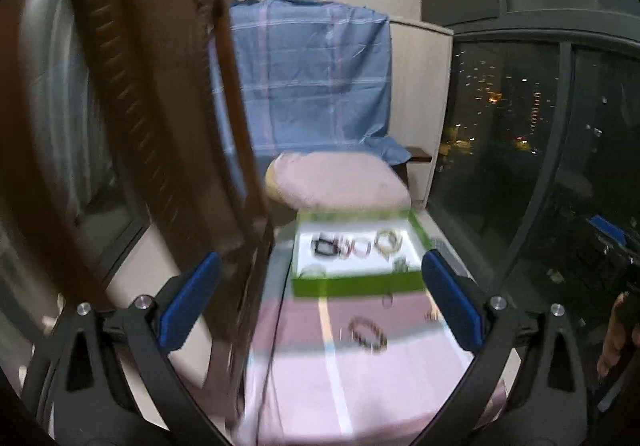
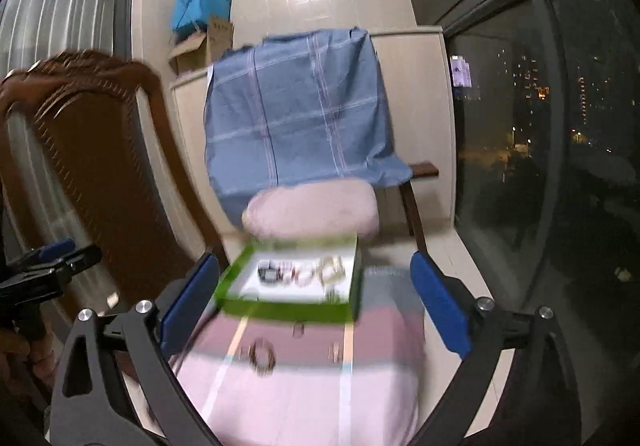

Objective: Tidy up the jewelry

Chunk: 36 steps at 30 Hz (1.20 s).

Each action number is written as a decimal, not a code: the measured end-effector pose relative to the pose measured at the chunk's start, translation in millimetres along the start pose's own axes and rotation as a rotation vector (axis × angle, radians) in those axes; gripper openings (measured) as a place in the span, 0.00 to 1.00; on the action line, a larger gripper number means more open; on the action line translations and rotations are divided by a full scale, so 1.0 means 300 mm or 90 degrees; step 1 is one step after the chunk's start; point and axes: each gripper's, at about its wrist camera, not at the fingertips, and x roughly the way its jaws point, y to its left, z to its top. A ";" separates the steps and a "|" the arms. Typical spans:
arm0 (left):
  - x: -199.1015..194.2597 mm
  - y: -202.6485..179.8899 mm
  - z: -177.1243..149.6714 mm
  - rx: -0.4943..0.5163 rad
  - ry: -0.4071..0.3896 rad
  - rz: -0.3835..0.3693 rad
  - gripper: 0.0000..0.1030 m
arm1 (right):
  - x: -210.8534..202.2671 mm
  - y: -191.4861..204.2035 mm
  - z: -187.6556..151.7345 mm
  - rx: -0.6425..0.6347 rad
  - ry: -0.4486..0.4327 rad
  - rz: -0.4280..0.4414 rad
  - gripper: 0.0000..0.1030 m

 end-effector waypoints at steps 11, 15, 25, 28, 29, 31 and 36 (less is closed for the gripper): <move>-0.110 -0.056 -0.264 -0.046 0.114 -0.013 0.97 | -0.158 0.137 -0.259 -0.025 0.107 -0.003 0.91; -0.123 -0.076 -0.290 -0.048 0.132 -0.034 0.97 | -0.213 0.162 -0.275 -0.028 0.104 -0.004 0.91; -0.175 -0.117 -0.299 -0.026 0.114 -0.034 0.97 | -0.280 0.162 -0.259 -0.028 0.079 -0.004 0.91; -0.177 -0.123 -0.301 -0.022 0.112 -0.033 0.97 | -0.286 0.158 -0.257 -0.029 0.078 -0.003 0.91; -0.179 -0.125 -0.302 -0.021 0.111 -0.034 0.97 | -0.288 0.159 -0.258 -0.029 0.077 -0.002 0.91; -0.184 -0.129 -0.301 -0.018 0.111 -0.035 0.97 | -0.293 0.160 -0.259 -0.031 0.075 -0.002 0.91; -0.184 -0.132 -0.300 -0.016 0.111 -0.037 0.97 | -0.293 0.156 -0.260 -0.028 0.073 -0.003 0.91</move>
